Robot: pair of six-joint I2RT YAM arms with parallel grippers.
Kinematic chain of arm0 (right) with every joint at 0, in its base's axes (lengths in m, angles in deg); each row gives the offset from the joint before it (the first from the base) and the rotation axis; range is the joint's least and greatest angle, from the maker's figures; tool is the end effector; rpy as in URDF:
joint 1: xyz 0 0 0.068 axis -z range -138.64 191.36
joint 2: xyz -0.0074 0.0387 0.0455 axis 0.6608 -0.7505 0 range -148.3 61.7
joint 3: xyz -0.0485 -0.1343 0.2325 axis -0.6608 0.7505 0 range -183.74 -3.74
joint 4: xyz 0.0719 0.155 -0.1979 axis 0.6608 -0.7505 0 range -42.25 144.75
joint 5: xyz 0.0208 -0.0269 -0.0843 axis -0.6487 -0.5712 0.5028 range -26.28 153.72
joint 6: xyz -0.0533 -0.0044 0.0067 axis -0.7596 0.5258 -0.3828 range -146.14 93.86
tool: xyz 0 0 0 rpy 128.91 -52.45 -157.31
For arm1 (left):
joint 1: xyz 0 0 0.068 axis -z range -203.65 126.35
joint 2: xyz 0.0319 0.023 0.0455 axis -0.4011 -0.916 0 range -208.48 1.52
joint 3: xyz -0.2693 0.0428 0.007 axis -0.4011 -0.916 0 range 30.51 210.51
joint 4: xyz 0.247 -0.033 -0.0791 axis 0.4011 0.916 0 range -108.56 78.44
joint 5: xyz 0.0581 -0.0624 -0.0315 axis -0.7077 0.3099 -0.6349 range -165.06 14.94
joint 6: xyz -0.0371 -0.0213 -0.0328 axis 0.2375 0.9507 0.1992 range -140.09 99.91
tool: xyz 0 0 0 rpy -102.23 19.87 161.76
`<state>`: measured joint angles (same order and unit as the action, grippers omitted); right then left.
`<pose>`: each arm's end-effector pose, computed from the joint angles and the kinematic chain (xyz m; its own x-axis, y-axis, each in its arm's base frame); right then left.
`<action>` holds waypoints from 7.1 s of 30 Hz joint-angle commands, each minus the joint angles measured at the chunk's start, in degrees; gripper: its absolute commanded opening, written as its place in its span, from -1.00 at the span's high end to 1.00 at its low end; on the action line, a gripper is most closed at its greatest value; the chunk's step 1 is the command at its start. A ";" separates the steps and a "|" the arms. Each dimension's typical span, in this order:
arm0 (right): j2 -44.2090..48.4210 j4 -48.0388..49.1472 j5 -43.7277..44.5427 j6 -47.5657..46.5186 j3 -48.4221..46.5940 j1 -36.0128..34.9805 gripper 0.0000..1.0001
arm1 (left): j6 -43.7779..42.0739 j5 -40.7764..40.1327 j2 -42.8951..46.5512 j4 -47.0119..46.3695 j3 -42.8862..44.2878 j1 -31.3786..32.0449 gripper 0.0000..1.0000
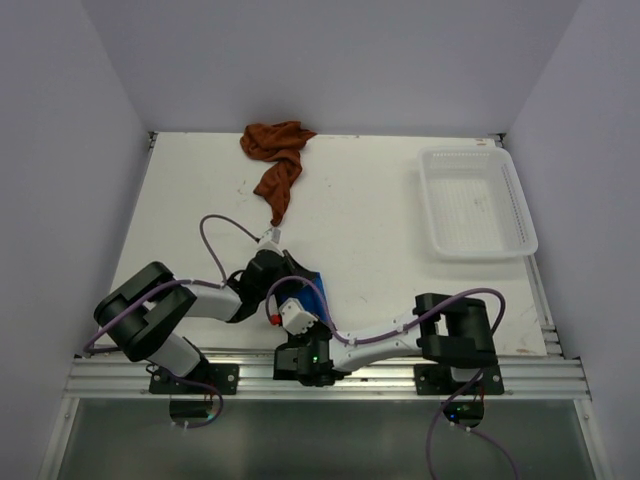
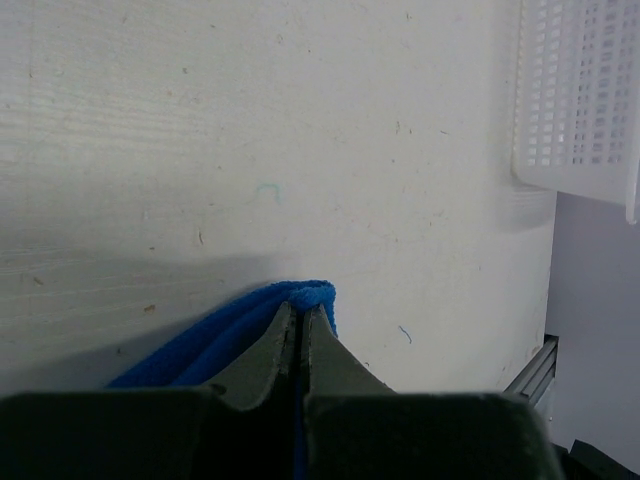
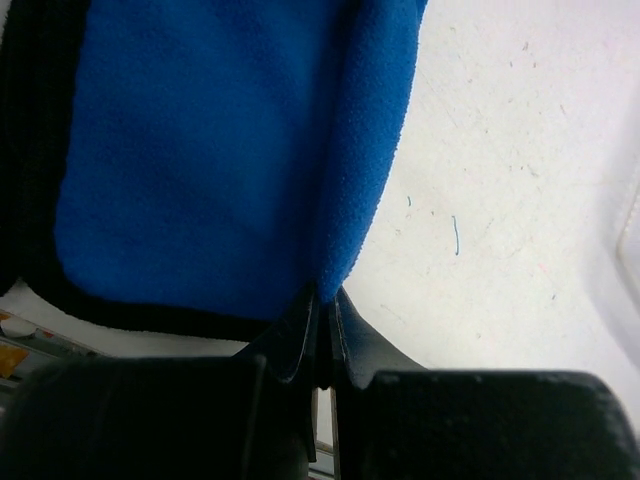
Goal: Roll the towels
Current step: Roll the towel
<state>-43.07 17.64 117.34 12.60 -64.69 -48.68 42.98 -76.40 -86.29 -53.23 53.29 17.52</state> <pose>0.0284 0.3207 0.1486 -0.3706 -0.6911 -0.6206 -0.4632 0.7166 -0.5214 0.1980 -0.1720 0.1251 -0.7454 -0.5322 -0.4014 -0.0480 0.6435 -0.7640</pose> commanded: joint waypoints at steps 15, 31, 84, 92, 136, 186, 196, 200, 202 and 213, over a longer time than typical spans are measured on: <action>-11.85 -9.13 3.86 -6.83 -8.40 -5.93 1.00 | -0.67 -0.24 3.08 -12.51 -7.49 -2.94 1.00; -18.54 -12.82 4.29 -8.16 -12.97 -9.36 0.62 | -5.15 -1.20 2.47 -23.68 -16.02 -3.11 1.00; 25.50 39.20 -45.36 2.92 18.85 26.32 0.77 | -8.93 0.38 0.27 -36.69 -22.70 -3.02 1.00; 20.49 40.09 -44.75 3.45 17.44 26.32 0.46 | -9.45 1.08 0.09 -37.22 -22.61 -3.11 1.00; 6.42 23.12 -25.50 -2.27 4.61 14.37 0.92 | -8.14 -1.21 17.23 -1.90 -14.53 -5.65 0.03; 4.66 25.24 -21.81 2.57 3.56 12.61 0.93 | 3.73 14.44 7.31 -20.86 -16.19 -6.71 1.00; 4.49 25.41 -22.42 2.39 3.64 12.61 0.91 | -0.92 11.72 5.63 -18.50 -16.72 -6.27 1.00; 5.01 25.06 -22.69 2.48 3.73 12.61 0.82 | -4.26 9.44 7.82 -14.20 -17.51 -6.19 1.00; 5.80 25.50 -22.78 2.48 4.43 12.52 0.75 | -5.94 8.64 8.88 -12.62 -17.78 -6.19 1.00; 8.35 26.73 -24.62 3.09 6.54 12.34 0.34 | -9.72 5.83 6.78 -11.64 -17.69 -6.19 1.00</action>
<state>-37.47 43.24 93.69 14.41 -59.11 -35.93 37.05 -67.00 -77.92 -66.08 36.22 11.29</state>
